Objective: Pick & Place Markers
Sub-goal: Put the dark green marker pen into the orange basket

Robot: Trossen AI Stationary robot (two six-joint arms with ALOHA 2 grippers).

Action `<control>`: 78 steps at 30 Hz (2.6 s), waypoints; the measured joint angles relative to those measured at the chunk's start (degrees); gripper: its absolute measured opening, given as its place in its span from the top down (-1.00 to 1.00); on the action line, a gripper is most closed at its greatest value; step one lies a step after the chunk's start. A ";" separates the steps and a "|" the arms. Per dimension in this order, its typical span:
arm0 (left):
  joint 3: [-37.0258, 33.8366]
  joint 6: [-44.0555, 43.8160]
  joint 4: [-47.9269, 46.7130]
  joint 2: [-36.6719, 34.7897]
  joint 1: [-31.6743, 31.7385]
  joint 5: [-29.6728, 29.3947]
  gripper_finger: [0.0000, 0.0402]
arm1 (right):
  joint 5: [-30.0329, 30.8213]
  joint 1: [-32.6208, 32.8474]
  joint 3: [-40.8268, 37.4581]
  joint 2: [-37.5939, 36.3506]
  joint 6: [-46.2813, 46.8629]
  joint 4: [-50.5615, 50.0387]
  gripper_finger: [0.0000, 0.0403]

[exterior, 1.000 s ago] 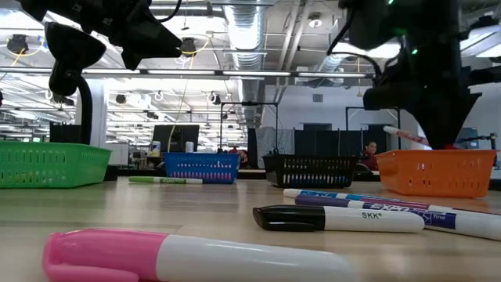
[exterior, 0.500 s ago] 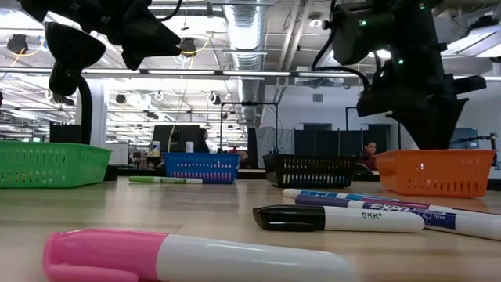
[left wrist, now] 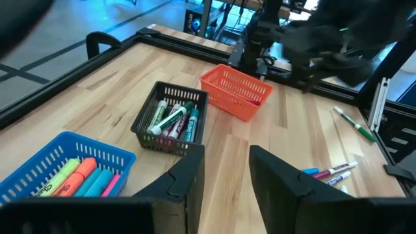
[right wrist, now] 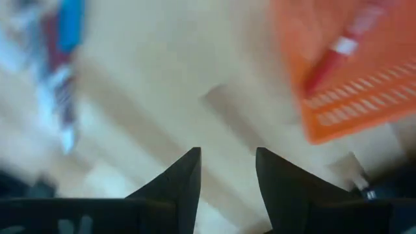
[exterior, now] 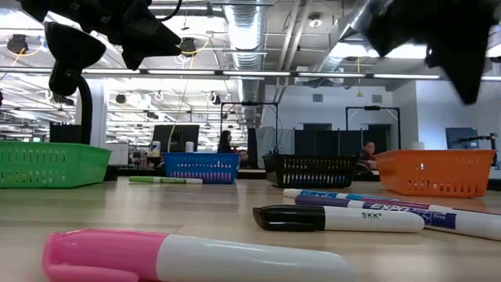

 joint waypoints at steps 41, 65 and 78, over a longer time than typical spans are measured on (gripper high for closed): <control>0.00 -2.99 0.02 0.02 0.02 -0.02 0.41 | -0.45 38.69 2.01 22.32 1.90 20.65 0.39; 0.00 -2.78 0.00 0.02 0.02 -0.02 0.41 | 17.03 21.90 4.00 11.53 1.10 5.94 0.89; 0.00 -2.75 0.00 0.02 0.02 -0.02 0.41 | 30.41 1.28 -3.00 -5.25 27.83 -5.61 0.74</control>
